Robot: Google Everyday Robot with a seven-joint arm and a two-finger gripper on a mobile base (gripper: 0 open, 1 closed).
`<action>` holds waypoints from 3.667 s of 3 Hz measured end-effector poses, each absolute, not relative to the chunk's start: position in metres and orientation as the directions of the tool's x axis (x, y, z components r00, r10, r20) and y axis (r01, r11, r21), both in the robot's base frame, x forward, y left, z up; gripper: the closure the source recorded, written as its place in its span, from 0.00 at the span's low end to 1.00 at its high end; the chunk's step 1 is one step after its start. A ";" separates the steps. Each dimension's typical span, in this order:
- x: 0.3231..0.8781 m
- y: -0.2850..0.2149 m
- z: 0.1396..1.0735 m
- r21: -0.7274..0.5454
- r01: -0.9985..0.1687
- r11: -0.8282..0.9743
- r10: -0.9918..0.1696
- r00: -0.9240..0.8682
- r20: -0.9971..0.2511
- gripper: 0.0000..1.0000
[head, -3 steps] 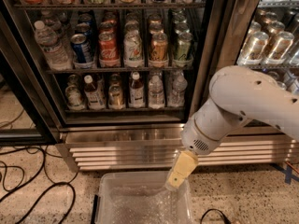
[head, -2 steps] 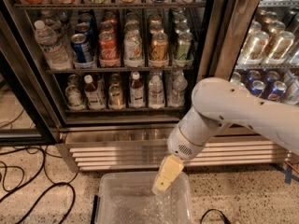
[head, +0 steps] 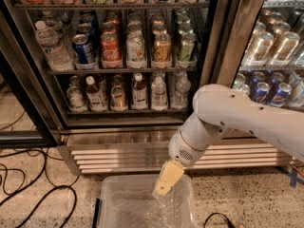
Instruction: Pick orange can from bottom shelf of fridge
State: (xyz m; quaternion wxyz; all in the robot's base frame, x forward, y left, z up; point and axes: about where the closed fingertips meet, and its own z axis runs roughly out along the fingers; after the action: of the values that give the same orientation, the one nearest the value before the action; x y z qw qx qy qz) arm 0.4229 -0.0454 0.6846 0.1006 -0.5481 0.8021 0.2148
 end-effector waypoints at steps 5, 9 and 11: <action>0.511 0.062 0.578 0.330 -0.810 0.485 -0.629 -0.585 -0.513 0.00; 0.527 0.053 0.524 0.353 -0.646 0.677 -0.367 -0.712 -0.599 0.00; 0.561 0.072 0.499 0.302 -0.573 0.762 -0.288 -0.717 -0.635 0.00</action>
Offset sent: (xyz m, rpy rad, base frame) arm 0.1151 0.1047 -0.1131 0.2108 -0.0134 -0.3604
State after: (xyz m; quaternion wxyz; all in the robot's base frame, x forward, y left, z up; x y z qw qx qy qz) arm 0.5609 0.0715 0.4986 0.2888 -0.2411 0.8930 0.2471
